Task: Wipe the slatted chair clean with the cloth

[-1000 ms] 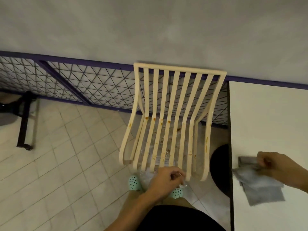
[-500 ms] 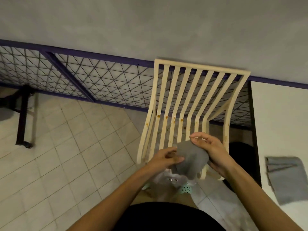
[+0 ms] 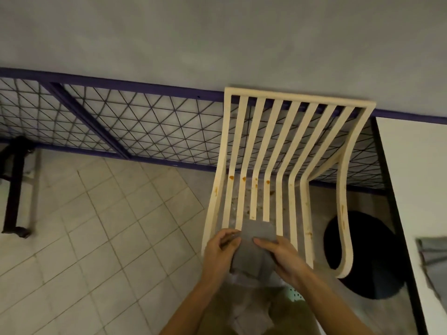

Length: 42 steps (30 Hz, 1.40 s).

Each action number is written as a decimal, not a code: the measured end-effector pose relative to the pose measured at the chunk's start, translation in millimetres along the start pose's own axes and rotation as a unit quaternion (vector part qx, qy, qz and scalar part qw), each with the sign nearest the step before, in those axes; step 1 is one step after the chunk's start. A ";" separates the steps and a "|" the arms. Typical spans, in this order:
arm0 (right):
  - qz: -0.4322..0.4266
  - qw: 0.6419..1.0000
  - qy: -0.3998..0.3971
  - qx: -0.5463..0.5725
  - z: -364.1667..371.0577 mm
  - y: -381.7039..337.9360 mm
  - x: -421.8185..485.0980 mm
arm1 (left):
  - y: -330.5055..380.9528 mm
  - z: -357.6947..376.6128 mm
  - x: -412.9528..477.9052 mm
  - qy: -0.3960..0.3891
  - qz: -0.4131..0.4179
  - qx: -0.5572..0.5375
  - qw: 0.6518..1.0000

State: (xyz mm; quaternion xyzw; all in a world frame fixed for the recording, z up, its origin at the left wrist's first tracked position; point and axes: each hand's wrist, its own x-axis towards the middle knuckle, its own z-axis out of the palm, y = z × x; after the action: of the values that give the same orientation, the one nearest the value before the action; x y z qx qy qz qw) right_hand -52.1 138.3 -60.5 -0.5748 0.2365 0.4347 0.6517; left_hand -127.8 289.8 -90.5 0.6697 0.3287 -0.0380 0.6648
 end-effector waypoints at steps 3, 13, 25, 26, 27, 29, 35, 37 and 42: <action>-0.063 0.998 0.009 -0.024 -17.2 3.8 40.0 | -28.3 -9.1 42.5 0.086 0.013 0.008 0.996; -0.047 0.995 -0.048 0.069 -69.3 28.4 167.9 | -148.4 -7.5 173.9 0.124 -0.065 0.084 0.987; -0.079 0.988 -0.053 0.119 -102.5 125.5 146.3 | -167.8 -10.4 176.6 0.110 -0.065 0.089 0.988; -0.083 0.988 -0.057 0.121 -106.9 131.3 137.7 | -170.5 -7.3 167.6 0.109 -0.071 0.091 0.987; -0.091 0.987 -0.061 0.120 -111.5 138.4 122.9 | -174.0 -3.0 151.3 0.107 -0.074 0.093 0.987; -0.120 0.984 -0.080 0.100 -116.1 144.2 103.9 | -181.1 5.3 127.9 0.108 -0.066 0.083 0.988; -0.200 0.978 -0.057 -0.028 -98.4 160.5 84.1 | -207.6 19.3 76.5 0.097 -0.044 0.028 0.994; -0.222 0.969 -0.046 -0.096 -83.3 163.8 90.0 | -219.0 19.8 69.8 0.098 -0.046 0.012 0.994; -0.367 0.877 0.010 -0.310 -19.7 155.4 113.1 | -234.4 15.6 66.2 0.076 -0.039 0.002 0.996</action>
State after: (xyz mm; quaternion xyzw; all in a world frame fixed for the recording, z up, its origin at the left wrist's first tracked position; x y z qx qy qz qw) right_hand -120.9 146.8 -240.8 -0.7971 -0.1320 0.2093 0.5508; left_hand -185.1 277.8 -327.5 0.6585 0.4044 -0.0132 0.6346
